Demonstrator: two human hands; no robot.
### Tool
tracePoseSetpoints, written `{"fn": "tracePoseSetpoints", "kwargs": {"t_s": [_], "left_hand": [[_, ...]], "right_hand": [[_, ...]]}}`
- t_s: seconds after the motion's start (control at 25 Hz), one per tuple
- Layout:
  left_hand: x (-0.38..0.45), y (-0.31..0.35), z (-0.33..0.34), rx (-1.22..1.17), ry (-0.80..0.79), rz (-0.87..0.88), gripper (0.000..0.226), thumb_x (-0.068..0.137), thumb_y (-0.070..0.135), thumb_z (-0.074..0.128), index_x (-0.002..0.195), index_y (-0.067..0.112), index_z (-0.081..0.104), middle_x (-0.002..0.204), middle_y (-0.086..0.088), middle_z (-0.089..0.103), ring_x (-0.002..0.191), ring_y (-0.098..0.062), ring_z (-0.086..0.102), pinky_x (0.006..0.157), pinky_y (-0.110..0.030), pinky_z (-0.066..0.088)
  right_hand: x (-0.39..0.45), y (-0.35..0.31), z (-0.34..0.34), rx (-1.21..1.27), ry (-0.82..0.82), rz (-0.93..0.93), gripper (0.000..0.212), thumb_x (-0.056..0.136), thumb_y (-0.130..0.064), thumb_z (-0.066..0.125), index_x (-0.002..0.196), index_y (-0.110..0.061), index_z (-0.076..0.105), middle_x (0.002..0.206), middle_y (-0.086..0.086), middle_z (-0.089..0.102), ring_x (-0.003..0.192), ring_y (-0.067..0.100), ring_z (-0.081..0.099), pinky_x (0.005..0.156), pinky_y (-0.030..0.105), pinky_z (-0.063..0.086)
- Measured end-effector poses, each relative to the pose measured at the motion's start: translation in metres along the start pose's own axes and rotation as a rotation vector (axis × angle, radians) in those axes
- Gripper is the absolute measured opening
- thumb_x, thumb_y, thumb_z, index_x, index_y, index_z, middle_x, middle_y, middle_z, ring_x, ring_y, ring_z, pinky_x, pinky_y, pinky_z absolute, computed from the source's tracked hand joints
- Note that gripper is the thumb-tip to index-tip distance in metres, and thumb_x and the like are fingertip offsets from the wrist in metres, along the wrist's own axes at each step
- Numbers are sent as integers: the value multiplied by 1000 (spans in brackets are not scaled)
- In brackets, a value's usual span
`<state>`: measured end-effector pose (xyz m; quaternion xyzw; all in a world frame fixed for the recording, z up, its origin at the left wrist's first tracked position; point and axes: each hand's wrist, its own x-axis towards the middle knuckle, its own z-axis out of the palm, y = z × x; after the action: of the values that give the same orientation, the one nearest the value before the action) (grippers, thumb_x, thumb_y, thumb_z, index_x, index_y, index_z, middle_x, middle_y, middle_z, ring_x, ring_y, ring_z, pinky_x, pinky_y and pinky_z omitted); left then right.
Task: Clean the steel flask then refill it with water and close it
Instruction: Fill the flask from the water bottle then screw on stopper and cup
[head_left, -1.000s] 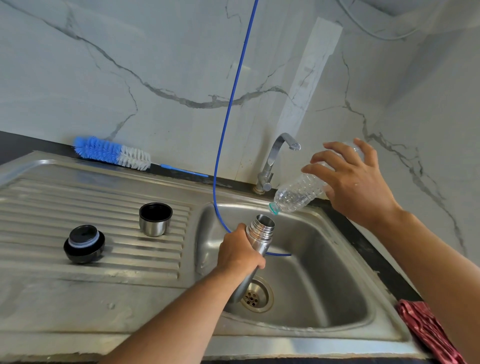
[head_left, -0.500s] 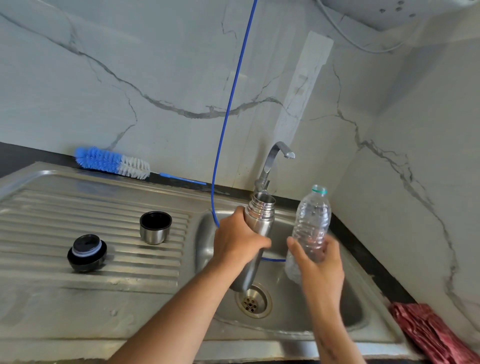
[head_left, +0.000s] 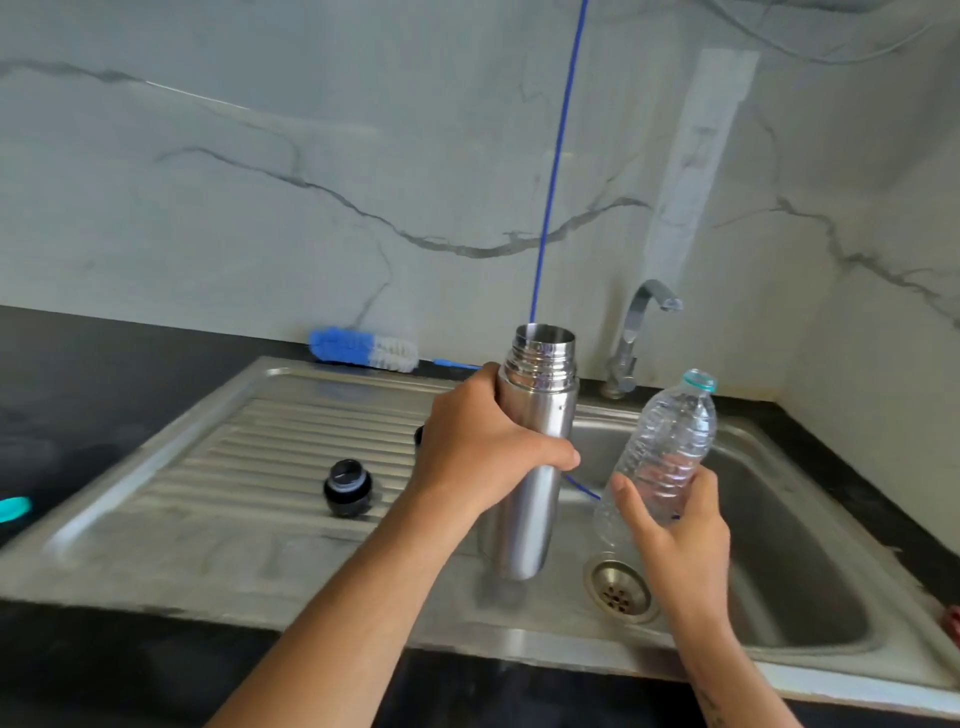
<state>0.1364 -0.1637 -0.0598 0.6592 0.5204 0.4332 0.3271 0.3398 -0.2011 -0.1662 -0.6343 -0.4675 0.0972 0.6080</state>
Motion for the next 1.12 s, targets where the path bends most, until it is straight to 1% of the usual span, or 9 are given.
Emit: {"fn": "tracePoseSetpoints", "kwargs": {"t_s": [0.08, 0.16, 0.24, 0.36, 0.48, 0.6, 0.8, 0.92, 1.12], "left_hand": [[-9, -5, -35, 30, 45, -20, 53, 47, 35, 95, 91, 28, 67, 85, 14, 73, 80, -5, 69, 72, -31, 58], [-18, -13, -74, 63, 116, -47, 52, 48, 34, 96, 92, 28, 69, 85, 15, 74, 78, -3, 70, 69, -27, 56], [-25, -23, -110, 96, 189, -76, 51, 49, 34, 96, 92, 28, 69, 85, 14, 74, 79, -4, 69, 70, -28, 56], [-30, -43, -154, 138, 280, -123, 54, 49, 34, 96, 95, 28, 68, 90, 12, 73, 83, -7, 69, 75, -32, 57], [-30, -61, -181, 144, 343, -155, 54, 51, 31, 96, 97, 29, 67, 92, 12, 72, 85, -8, 68, 72, -30, 54], [-30, -77, -192, 132, 346, -183, 53, 55, 27, 96, 98, 29, 66, 93, 11, 72, 85, -7, 68, 69, -28, 52], [-27, -98, -194, 110, 349, -206, 54, 54, 23, 97, 98, 26, 66, 93, 8, 71, 86, -9, 68, 71, -29, 53], [-27, -104, -194, 90, 358, -218, 56, 53, 24, 98, 99, 25, 65, 94, 7, 71, 87, -11, 68, 74, -31, 54], [-28, -108, -193, 55, 351, -189, 61, 56, 28, 98, 105, 26, 63, 99, 9, 70, 90, -8, 67, 74, -28, 53]], "right_hand": [[-10, -10, 18, 50, -35, -11, 38, 83, -37, 81, 110, -24, 56, 97, -12, 71, 86, -6, 65, 73, 20, 49], [-22, -24, 43, 89, -95, -41, 42, 83, -39, 81, 113, -24, 56, 99, -13, 70, 89, -4, 65, 75, 20, 48], [-34, -38, 69, 120, -150, -62, 43, 84, -42, 80, 114, -24, 55, 100, -14, 70, 90, -7, 64, 74, 17, 47], [-48, -55, 102, 125, -223, -99, 44, 83, -49, 79, 111, -29, 53, 102, -15, 70, 93, -3, 65, 80, 27, 51], [-59, -60, 115, 96, -291, -152, 51, 79, -61, 75, 114, -32, 51, 107, -18, 68, 99, 0, 65, 83, 28, 50], [-60, -60, 114, 97, -311, -158, 54, 77, -63, 72, 114, -29, 51, 108, -18, 68, 99, 0, 64, 82, 29, 48], [-61, -62, 113, 86, -342, -148, 56, 74, -60, 73, 112, -25, 50, 103, -24, 65, 96, -10, 60, 74, 14, 43], [-60, -59, 113, 86, -344, -137, 58, 75, -57, 75, 115, -24, 50, 104, -21, 66, 96, -4, 62, 76, 21, 45], [-62, -58, 112, 78, -357, -155, 55, 76, -54, 76, 115, -24, 50, 102, -23, 65, 95, -7, 62, 73, 13, 43]]}}
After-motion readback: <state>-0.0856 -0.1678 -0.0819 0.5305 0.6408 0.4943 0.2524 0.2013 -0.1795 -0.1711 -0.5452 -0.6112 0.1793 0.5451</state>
